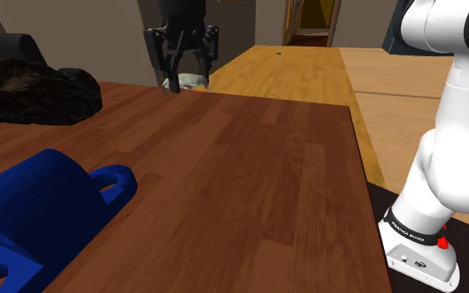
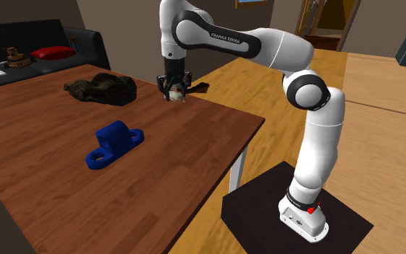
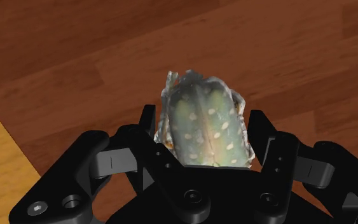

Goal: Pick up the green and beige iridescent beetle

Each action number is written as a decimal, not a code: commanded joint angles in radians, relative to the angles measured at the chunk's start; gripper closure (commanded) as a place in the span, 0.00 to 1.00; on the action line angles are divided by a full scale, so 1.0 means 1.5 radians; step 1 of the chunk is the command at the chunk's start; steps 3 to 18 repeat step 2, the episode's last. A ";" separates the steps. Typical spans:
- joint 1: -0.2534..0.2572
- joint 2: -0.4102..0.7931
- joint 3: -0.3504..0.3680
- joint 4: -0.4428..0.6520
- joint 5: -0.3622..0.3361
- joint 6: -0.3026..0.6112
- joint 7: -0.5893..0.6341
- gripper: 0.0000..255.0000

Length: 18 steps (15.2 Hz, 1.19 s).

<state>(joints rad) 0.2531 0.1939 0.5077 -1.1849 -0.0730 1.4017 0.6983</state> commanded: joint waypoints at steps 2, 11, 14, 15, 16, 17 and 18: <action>0.003 0.006 0.001 0.018 -0.003 -0.013 0.002 1.00; 0.003 0.006 0.001 0.018 -0.003 -0.013 0.002 1.00; 0.003 0.006 0.001 0.018 -0.003 -0.013 0.002 1.00; 0.003 0.006 0.001 0.018 -0.003 -0.013 0.002 1.00; 0.003 0.006 0.001 0.018 -0.003 -0.013 0.002 1.00; 0.003 0.006 0.001 0.018 -0.003 -0.013 0.002 1.00; 0.003 0.006 0.001 0.018 -0.003 -0.013 0.002 1.00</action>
